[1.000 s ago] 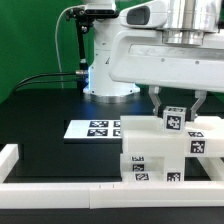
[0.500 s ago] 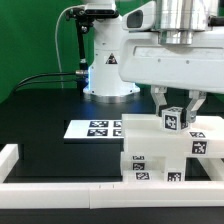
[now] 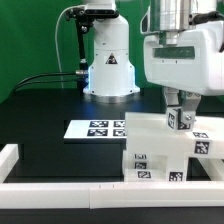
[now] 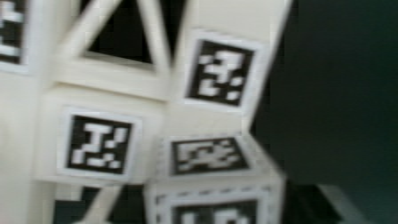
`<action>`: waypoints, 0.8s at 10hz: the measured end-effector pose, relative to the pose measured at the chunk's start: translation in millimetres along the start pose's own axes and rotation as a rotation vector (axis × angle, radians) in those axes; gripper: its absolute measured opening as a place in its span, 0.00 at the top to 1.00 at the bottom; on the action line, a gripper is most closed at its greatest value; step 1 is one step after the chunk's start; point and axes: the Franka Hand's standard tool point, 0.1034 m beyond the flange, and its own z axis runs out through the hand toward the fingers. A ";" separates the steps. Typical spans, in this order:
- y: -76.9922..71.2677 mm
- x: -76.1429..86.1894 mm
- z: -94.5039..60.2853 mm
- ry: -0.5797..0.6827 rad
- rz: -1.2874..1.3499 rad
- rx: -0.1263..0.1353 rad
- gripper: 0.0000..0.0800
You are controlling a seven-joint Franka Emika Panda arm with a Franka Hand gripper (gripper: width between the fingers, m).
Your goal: Assemble chair
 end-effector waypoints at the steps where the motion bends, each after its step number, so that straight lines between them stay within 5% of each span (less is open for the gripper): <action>1: 0.0 0.0 0.0 0.000 -0.018 0.000 0.38; 2: -0.2 0.7 -0.4 0.001 -0.068 0.002 0.25; 8: -1.3 -6.3 -8.5 0.001 -0.683 -0.036 0.19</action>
Offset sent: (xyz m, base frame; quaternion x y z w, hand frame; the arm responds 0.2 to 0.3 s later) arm 0.0025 0.0080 0.0171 -0.0232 -0.0154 -0.1852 0.9823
